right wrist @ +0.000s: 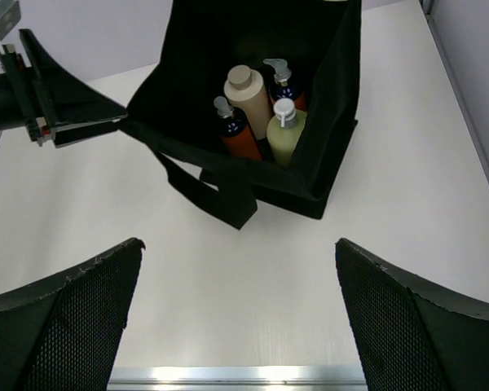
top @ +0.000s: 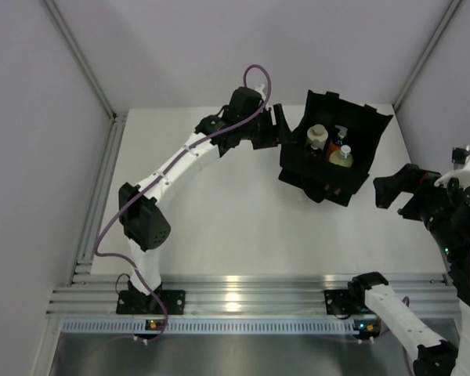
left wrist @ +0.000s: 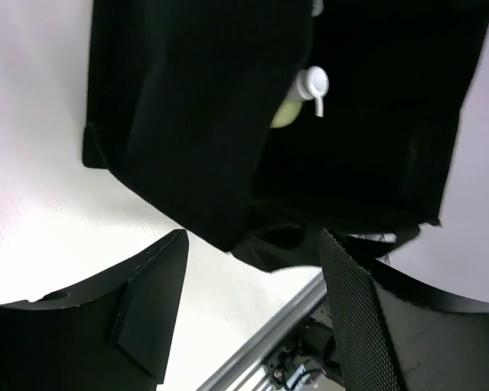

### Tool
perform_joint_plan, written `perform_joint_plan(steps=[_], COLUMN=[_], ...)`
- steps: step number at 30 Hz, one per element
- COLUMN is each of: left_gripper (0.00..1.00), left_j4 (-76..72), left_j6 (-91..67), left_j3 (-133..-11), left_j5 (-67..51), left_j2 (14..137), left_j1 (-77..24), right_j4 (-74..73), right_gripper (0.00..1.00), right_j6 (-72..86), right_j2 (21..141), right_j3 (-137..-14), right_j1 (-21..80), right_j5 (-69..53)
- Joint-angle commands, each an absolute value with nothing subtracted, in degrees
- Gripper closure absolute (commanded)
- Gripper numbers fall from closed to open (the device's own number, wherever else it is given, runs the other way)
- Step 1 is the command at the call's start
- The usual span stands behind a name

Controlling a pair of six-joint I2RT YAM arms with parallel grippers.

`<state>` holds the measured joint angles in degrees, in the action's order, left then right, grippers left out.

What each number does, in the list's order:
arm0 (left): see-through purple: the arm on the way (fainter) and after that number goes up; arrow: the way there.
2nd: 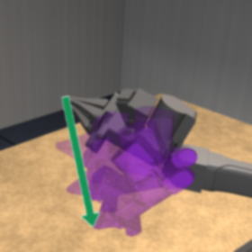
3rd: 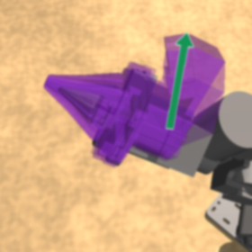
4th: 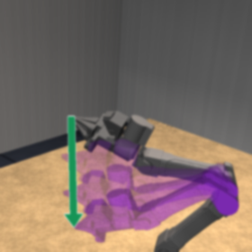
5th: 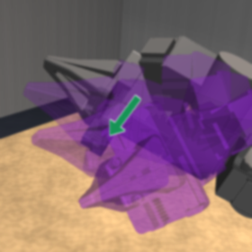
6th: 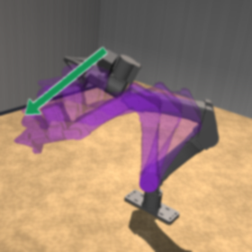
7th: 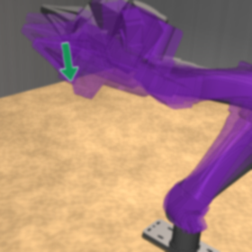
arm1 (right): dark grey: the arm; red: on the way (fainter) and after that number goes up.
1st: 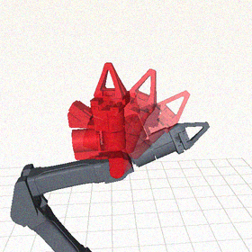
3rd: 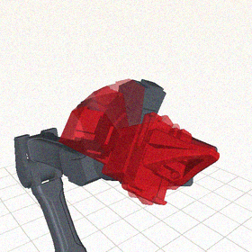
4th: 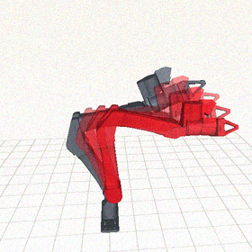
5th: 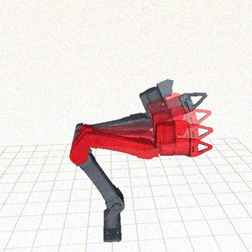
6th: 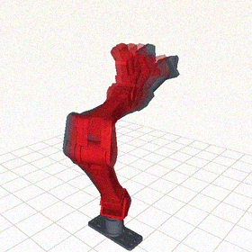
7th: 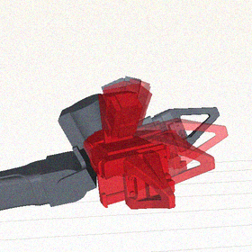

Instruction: Take the personal care products out of the canvas bag

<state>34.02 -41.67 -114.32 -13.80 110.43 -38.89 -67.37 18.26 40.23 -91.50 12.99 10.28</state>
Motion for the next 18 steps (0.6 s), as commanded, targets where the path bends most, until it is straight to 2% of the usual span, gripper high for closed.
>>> perform_joint_plan(steps=[1,6,10,11,12,18], left_gripper=[0.31,0.37,0.58,0.69,0.75,1.0], left_j4=[30.5,30.5,30.41,30.5,30.5,30.5], left_j6=[-41.75,-41.13,-41.4,-41.31,-41.31,-40.96], left_j3=[-116.89,-118.91,-118.92,-118.83,-118.48,-117.08], left_j5=[-9.15,-8.26,-8.61,-8.79,-8.88,-7.92], left_j2=[111.27,114.6,116.36,116.8,116.89,117.77], left_j1=[-39.02,-39.02,-39.55,-39.72,-40.25,-42.97], right_j4=[-66.71,-66.8,-66.62,-66.62,-66.45,-63.82], right_gripper=[0.01,0.01,0.01,0.01,0.0,0.01], right_j6=[18.98,18.37,18.02,17.93,17.76,17.67], right_j2=[39.81,40.43,41.74,42.62,43.15,48.42], right_j3=[-92.02,-91.67,-91.93,-92.19,-92.55,-94.22], right_j1=[13.45,13.45,13.45,13.45,13.45,13.45], right_j5=[7.57,6.15,5.01,4.49,3.7,2.21])
